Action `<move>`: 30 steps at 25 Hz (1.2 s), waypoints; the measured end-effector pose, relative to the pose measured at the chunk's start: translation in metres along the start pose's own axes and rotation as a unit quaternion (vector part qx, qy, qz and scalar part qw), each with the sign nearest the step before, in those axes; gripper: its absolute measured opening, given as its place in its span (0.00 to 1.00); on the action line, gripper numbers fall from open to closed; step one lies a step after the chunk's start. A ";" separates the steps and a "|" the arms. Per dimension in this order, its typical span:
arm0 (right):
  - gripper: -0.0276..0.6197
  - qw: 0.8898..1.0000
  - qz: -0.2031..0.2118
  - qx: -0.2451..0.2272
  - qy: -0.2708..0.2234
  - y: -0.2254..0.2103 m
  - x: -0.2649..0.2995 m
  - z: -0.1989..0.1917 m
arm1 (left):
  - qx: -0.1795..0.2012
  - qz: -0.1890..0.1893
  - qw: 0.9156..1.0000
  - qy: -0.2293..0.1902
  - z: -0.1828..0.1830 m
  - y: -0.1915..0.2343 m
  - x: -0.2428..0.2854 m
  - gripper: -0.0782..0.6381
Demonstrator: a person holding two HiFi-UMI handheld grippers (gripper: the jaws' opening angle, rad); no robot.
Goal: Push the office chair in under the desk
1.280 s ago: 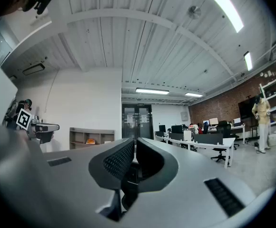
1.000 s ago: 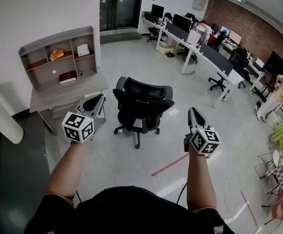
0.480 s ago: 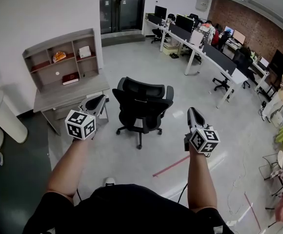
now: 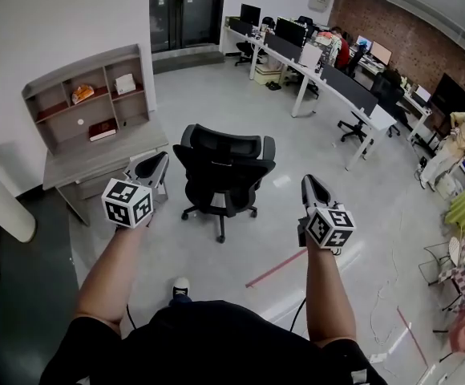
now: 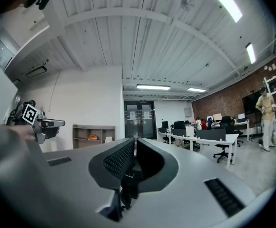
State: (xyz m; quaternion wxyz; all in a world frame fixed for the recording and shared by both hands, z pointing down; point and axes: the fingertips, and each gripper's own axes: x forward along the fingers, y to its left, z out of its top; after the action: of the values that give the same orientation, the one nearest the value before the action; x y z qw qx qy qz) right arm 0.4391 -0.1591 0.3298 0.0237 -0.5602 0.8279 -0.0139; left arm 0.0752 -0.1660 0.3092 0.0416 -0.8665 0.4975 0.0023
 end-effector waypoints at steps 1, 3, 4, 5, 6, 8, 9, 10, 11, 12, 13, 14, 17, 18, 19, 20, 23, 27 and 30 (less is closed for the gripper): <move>0.07 1.000 0.000 -0.004 0.003 0.000 0.003 0.000 | -0.003 0.000 1.000 -0.002 -0.001 0.004 0.003 0.13; 0.07 1.000 -0.002 -0.011 0.009 0.000 0.011 0.000 | -0.008 0.000 1.000 -0.006 -0.004 0.015 0.008 0.13; 0.07 1.000 -0.004 -0.013 0.011 0.000 0.017 0.000 | -0.012 0.000 1.000 -0.009 -0.007 0.022 0.012 0.13; 0.07 1.000 -0.007 -0.014 0.014 0.000 0.022 -0.001 | -0.016 -0.002 1.000 -0.011 -0.011 0.028 0.015 0.13; 0.07 1.000 -0.011 -0.016 0.016 0.000 0.026 -0.002 | -0.022 -0.005 1.000 -0.012 -0.016 0.035 0.019 0.13; 0.07 1.000 -0.015 -0.017 0.018 0.000 0.036 -0.003 | -0.034 -0.010 0.999 -0.015 -0.024 0.049 0.027 0.13; 0.07 1.000 -0.016 -0.018 0.017 0.001 0.043 -0.003 | -0.037 -0.011 0.999 -0.016 -0.026 0.057 0.031 0.13; 0.07 1.000 -0.017 -0.018 0.017 0.003 0.051 -0.003 | -0.039 -0.012 0.999 -0.016 -0.027 0.065 0.035 0.13; 0.07 1.000 -0.019 -0.018 0.017 0.004 0.060 -0.004 | -0.038 -0.013 0.999 -0.016 -0.028 0.073 0.040 0.13; 0.07 0.999 -0.021 -0.018 0.017 0.005 0.069 -0.005 | -0.036 -0.014 0.999 -0.017 -0.030 0.082 0.045 0.13; 0.07 0.999 -0.023 -0.017 0.017 0.005 0.080 -0.007 | -0.034 -0.017 0.999 -0.018 -0.032 0.090 0.052 0.13; 0.07 0.999 -0.026 -0.016 0.018 0.005 0.091 -0.007 | -0.031 -0.020 0.999 -0.020 -0.033 0.098 0.060 0.13; 0.07 0.999 -0.035 -0.016 0.015 0.006 0.125 -0.002 | -0.028 -0.033 0.999 -0.023 -0.034 0.122 0.087 0.13; 0.07 0.999 -0.037 -0.018 0.015 0.008 0.136 0.000 | -0.029 -0.037 0.999 -0.023 -0.035 0.131 0.097 0.13; 0.07 0.999 -0.039 -0.021 0.015 0.009 0.147 0.001 | -0.030 -0.041 0.998 -0.024 -0.036 0.140 0.106 0.13; 0.07 0.999 -0.040 -0.023 0.015 0.011 0.158 0.003 | -0.032 -0.044 0.998 -0.025 -0.036 0.149 0.114 0.13; 0.07 0.998 -0.048 -0.028 0.016 0.016 0.189 0.005 | -0.036 -0.053 0.998 -0.027 -0.039 0.178 0.138 0.13; 0.07 0.997 -0.062 -0.031 0.018 0.021 0.221 0.004 | -0.042 -0.070 0.996 -0.023 -0.048 0.209 0.164 0.13; 0.07 0.997 -0.068 -0.029 0.023 0.026 0.247 0.001 | -0.045 -0.078 0.996 -0.018 -0.055 0.232 0.179 0.13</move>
State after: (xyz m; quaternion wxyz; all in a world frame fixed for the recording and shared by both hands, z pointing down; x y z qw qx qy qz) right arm 0.3230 -0.3781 0.3220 -0.0122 -0.6154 0.7881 -0.0045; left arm -0.0367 -0.4404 0.3393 0.0117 -0.9033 0.4273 0.0370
